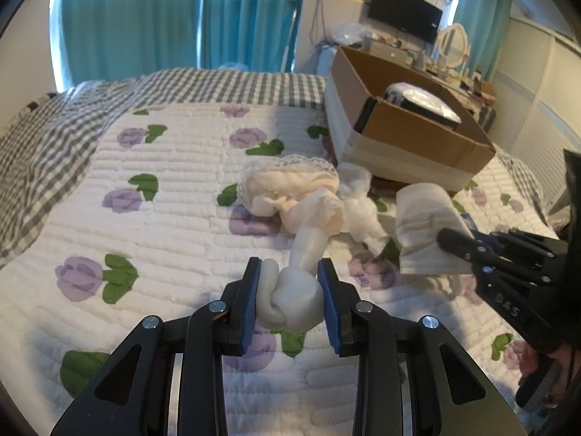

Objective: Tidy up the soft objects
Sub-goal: 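Grasp the white face mask with the right tool while the left tool holds the towel roll, then lower the mask and towel roll into the box and open both tools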

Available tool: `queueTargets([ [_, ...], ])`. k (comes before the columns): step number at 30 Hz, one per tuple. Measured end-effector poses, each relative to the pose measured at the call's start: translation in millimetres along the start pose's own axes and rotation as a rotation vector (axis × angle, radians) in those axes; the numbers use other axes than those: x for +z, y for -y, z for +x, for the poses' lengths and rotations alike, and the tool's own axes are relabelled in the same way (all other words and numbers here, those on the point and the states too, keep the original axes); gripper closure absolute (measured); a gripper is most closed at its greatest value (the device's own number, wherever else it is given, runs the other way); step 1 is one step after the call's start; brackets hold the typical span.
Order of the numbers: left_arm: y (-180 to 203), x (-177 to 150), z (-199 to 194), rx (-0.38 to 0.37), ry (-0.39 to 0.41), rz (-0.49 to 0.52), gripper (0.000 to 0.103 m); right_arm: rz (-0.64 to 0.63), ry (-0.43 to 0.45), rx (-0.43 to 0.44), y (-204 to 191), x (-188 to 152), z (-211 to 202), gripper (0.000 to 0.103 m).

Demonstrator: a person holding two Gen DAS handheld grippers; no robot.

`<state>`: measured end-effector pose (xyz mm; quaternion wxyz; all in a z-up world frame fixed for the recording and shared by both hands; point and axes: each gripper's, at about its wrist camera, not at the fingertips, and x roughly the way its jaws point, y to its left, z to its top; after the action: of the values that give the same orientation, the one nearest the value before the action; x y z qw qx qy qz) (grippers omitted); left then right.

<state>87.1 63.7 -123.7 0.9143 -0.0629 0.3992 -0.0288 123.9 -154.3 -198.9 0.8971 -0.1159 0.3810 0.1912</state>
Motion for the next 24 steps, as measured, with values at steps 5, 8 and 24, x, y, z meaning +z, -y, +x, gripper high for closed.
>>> queueTargets([
  [5, 13, 13, -19, -0.006, 0.038, 0.008, 0.072, 0.013, 0.087, 0.014, 2, 12, -41, 0.094],
  [8, 24, 25, -39, -0.017, 0.081, 0.028, 0.072, 0.032, 0.145, 0.024, 6, 24, -68, 0.094],
  [24, 83, 140, -85, 0.009, 0.296, 0.228, 0.072, 0.025, 0.337, -0.035, 63, 131, -159, 0.094],
])
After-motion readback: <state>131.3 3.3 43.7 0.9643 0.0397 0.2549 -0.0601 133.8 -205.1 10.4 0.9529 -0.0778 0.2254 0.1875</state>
